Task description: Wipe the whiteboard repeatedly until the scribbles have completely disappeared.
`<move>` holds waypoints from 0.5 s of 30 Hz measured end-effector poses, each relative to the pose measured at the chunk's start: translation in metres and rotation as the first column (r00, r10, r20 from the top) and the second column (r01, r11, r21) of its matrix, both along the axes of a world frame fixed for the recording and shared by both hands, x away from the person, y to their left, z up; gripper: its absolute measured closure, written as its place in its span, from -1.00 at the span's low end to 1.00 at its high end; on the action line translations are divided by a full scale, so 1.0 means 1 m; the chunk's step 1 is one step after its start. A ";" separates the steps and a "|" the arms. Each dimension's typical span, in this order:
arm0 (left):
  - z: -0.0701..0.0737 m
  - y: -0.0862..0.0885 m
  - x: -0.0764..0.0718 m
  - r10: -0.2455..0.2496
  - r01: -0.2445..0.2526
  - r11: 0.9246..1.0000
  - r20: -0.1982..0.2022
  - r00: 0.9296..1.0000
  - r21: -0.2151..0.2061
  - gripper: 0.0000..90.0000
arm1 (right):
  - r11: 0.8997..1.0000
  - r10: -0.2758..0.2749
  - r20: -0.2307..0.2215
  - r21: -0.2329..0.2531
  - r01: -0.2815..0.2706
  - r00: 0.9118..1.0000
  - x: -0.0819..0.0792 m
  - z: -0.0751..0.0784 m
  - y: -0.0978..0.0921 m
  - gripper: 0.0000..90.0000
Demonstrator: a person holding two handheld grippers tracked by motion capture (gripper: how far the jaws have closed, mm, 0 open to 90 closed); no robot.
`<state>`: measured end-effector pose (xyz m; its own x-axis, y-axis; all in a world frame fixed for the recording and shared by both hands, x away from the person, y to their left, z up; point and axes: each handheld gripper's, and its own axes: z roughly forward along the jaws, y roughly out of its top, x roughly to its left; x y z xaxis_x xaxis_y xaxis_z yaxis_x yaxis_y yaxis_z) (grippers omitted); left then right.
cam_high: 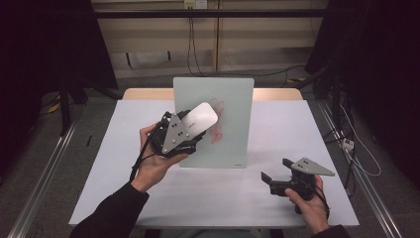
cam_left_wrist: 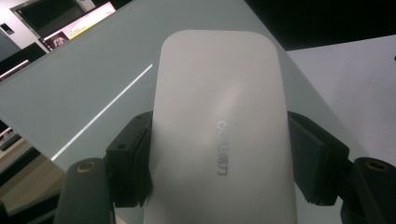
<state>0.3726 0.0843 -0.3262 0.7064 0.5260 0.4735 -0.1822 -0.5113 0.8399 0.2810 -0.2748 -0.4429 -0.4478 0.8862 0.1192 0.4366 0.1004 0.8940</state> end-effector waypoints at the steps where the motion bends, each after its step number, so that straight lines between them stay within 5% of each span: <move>1: 0.000 -0.001 0.003 0.003 -0.003 1.000 -0.009 1.000 -0.010 -0.31 | 1.000 0.000 -0.001 -0.001 0.000 1.000 0.000 0.000 0.000 -0.89; 15: 0.011 -0.016 0.028 0.020 -0.020 1.000 0.040 0.999 -0.008 -0.31 | 1.000 0.005 -0.003 0.003 -0.005 1.000 0.000 0.000 0.000 -0.89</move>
<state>0.4008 0.0680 -0.3152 0.6766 0.5435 0.4968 -0.2054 -0.5086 0.8361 0.2809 -0.2746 -0.4430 -0.4515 0.8837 0.1231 0.4389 0.0998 0.8930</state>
